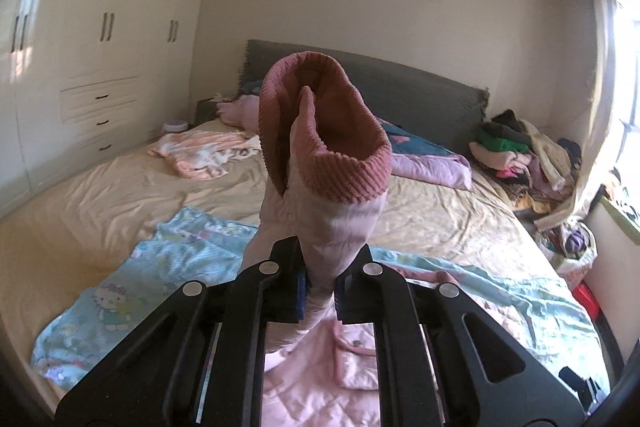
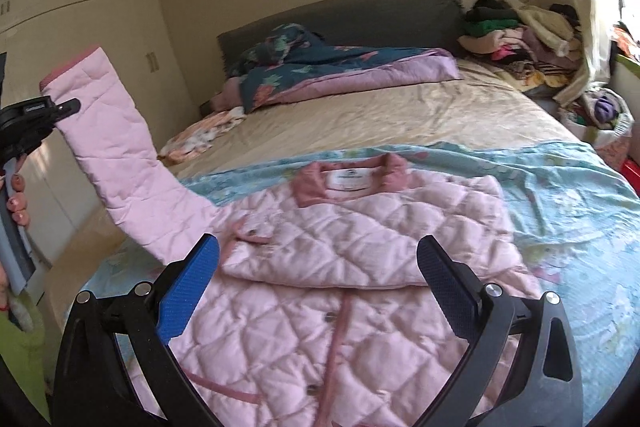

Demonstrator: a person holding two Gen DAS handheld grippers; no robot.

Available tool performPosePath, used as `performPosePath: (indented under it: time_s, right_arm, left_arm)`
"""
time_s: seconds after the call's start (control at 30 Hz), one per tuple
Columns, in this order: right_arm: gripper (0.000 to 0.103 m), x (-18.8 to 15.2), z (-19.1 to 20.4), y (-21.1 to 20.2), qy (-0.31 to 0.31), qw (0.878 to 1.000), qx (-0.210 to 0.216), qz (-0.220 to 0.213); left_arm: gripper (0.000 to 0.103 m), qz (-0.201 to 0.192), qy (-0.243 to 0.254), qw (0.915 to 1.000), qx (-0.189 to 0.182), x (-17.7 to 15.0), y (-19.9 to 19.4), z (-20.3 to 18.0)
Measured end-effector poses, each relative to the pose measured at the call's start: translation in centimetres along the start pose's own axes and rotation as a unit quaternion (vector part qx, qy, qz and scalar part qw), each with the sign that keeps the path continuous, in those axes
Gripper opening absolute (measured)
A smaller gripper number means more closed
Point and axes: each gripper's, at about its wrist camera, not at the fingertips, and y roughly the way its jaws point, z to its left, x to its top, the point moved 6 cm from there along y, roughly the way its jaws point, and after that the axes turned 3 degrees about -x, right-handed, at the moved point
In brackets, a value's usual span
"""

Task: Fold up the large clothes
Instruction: 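Lift the sleeve high with the left tool, then fold the sleeve across the jacket front and open the left tool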

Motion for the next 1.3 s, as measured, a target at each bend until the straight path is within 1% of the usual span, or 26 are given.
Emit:
performPosePath:
  time_s: [0.13, 0.37, 0.47, 0.63, 0.8, 1.03, 1.2, 1.3]
  right_arm:
    - [0.098, -0.2, -2.6, -0.9, 0.016, 1.000, -0.017, -0.010]
    - [0.098, -0.5, -5.9, -2.1, 0.033, 0.998, -0.037, -0.023]
    - [0.098, -0.4, -7.9, -2.9, 0.047, 0.997, -0.053, -0.029]
    - [0.098, -0.6, -10.6, -3.6, 0.069, 0.995, -0.067, -0.034]
    - [0.098, -1.3, -12.1, -4.1, 0.075, 0.994, -0.078, -0.034]
    - [0.098, -2.1, -13.7, -3.7, 0.085, 0.992, -0.088, -0.028]
    - [0.098, -2.9, -14.8, -2.8, 0.089, 0.991, -0.097, -0.016]
    - [0.098, -3.5, -15.5, -2.3, 0.090, 0.990, -0.107, -0.010]
  left_arm:
    - [0.003, 0.004, 0.020, 0.9997, -0.016, -0.4, 0.4, -2.7]
    - [0.003, 0.014, 0.046, 0.9982, -0.036, -1.2, 1.4, -6.5]
    - [0.003, 0.019, 0.052, 0.9976, -0.041, -1.6, 1.9, -7.6]
    - [0.003, 0.029, 0.059, 0.9963, -0.056, -2.7, 2.7, -9.8]
    - [0.003, 0.041, 0.063, 0.9947, -0.070, -4.0, 3.6, -11.6]
    - [0.003, 0.065, 0.077, 0.9903, -0.096, -6.9, 4.8, -14.9]
    - [0.003, 0.084, 0.111, 0.9839, -0.113, -10.0, 5.8, -17.9]
    - [0.003, 0.100, 0.120, 0.9801, -0.122, -11.8, 6.5, -19.1]
